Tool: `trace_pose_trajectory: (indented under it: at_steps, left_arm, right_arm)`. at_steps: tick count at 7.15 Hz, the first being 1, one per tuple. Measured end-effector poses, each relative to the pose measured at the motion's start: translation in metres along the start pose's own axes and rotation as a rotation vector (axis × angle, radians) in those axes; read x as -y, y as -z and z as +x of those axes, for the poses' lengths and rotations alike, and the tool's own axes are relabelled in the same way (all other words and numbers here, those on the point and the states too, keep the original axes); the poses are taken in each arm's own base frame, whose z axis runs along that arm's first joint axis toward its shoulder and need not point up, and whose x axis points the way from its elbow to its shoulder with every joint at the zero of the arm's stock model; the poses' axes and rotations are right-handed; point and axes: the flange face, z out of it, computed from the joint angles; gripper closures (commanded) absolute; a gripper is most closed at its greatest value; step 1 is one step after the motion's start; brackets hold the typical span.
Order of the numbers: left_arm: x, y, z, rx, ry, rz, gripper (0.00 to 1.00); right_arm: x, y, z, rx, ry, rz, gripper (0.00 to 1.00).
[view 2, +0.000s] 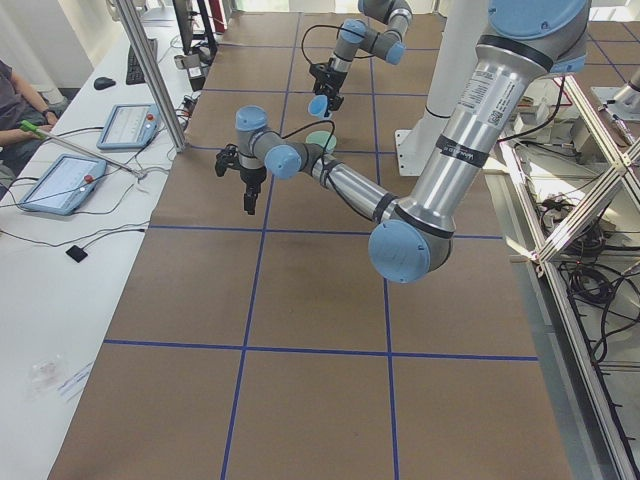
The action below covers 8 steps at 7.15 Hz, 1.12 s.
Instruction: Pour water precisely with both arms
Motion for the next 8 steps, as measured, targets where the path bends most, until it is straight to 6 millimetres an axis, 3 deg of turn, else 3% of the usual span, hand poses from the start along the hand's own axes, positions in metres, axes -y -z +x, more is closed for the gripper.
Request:
trace_pose_trajectory:
  at_steps: [1,4,6,8]
  left_arm:
    - [0.001,0.001,0.001,-0.001,0.001,0.002,0.0]
    - [0.002,0.005,0.006,-0.005,0.001,0.008,0.01]
    - [0.002,0.01,0.01,-0.012,0.0,0.018,0.0]
    - [0.001,0.013,0.012,-0.013,0.009,0.027,0.0]
  right_arm:
    - [-0.017,0.002,0.032,0.034,-0.035,0.042,1.0]
    - [-0.099,0.029,0.18,0.094,-0.115,0.12,1.0]
    - [-0.168,0.051,0.259,0.088,-0.147,0.162,1.0]
    - [-0.253,0.049,0.324,0.109,-0.185,0.252,1.0]
